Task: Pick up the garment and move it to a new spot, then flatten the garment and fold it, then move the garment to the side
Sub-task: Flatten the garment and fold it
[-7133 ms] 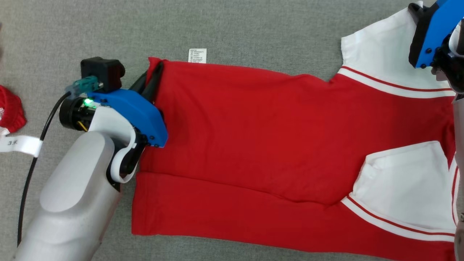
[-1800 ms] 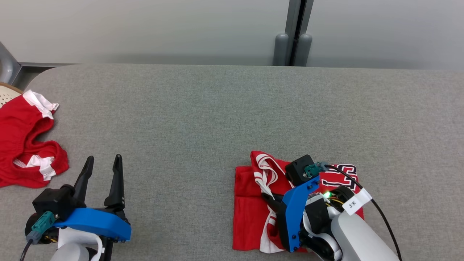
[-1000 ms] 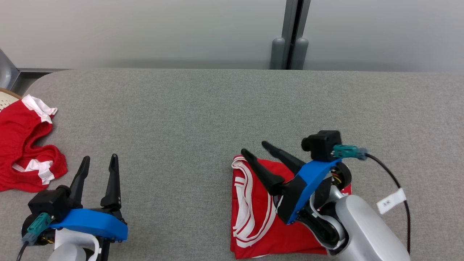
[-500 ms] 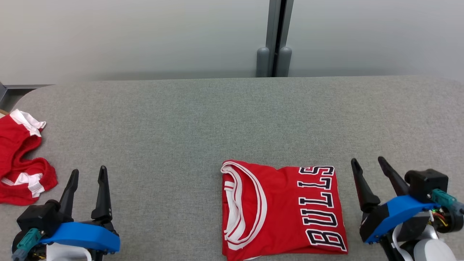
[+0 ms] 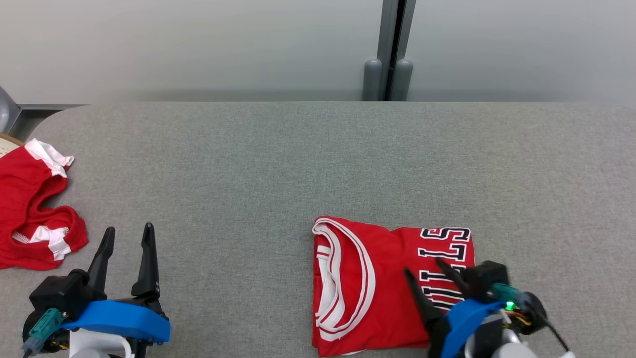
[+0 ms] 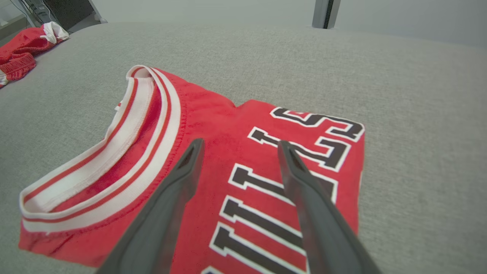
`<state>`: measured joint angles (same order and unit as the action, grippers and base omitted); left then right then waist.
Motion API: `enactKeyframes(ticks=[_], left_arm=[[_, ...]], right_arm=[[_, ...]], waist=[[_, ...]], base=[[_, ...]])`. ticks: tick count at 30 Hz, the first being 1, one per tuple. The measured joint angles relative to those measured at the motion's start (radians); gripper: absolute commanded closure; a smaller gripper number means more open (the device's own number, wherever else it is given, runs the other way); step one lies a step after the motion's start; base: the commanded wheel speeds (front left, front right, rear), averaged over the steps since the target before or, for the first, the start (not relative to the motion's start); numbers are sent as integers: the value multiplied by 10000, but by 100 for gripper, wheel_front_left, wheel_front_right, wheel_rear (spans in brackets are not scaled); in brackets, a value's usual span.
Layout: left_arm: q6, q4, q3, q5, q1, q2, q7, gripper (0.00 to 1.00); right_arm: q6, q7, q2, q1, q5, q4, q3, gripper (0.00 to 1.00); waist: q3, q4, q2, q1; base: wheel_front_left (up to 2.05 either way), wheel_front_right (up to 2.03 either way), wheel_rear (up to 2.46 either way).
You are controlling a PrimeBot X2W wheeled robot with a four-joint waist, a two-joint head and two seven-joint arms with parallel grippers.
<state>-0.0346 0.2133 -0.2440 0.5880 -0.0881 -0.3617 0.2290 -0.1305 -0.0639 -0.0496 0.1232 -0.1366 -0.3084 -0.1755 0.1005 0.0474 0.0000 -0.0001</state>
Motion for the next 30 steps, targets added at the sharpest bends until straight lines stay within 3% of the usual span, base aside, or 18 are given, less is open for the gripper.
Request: enactKeyframes(ticks=[1,2,3,12,18,23,24,25,30], left_arm=[[0,-8,-17,-13,-18,-4,-4,0],[0,-12,-40,-40,-40,-13,-27,0],[2,-17,-71,-63,-83,-13,-46,0],[88,-4,-265,-104,-492,-31,-115,0],[151,157,-401,-151,-662,42,-90,0],[176,290,-426,-144,-707,71,-58,0],[176,313,-428,-140,-707,75,-52,0],[176,336,-422,-132,-707,77,-19,0],[159,380,-328,-86,-594,54,65,0]], right_arm=[[0,31,0,159,-46,-238,-278,31],[0,33,0,301,-56,-460,-593,71],[0,10,0,441,-56,-698,-884,100],[0,-470,2,1731,-485,-2188,-3475,100],[0,-583,4,2556,-1714,-2272,-5210,100],[0,-286,6,2973,-2895,-1755,-5758,100],[0,-107,6,3020,-3101,-1593,-5720,80],[-2,90,13,3044,-3285,-1415,-5597,0],[0,1039,15,3020,-3292,-639,-4230,0]], waist=[[21,22,0,0],[43,45,0,1],[67,70,0,1],[292,279,0,1],[389,369,0,2],[380,367,0,2],[359,359,0,2],[336,345,0,1],[159,182,0,2]], base=[[0,0,0],[0,0,0],[0,0,0],[0,0,0],[0,0,0],[0,0,0],[0,0,0],[0,0,0],[0,0,0]])
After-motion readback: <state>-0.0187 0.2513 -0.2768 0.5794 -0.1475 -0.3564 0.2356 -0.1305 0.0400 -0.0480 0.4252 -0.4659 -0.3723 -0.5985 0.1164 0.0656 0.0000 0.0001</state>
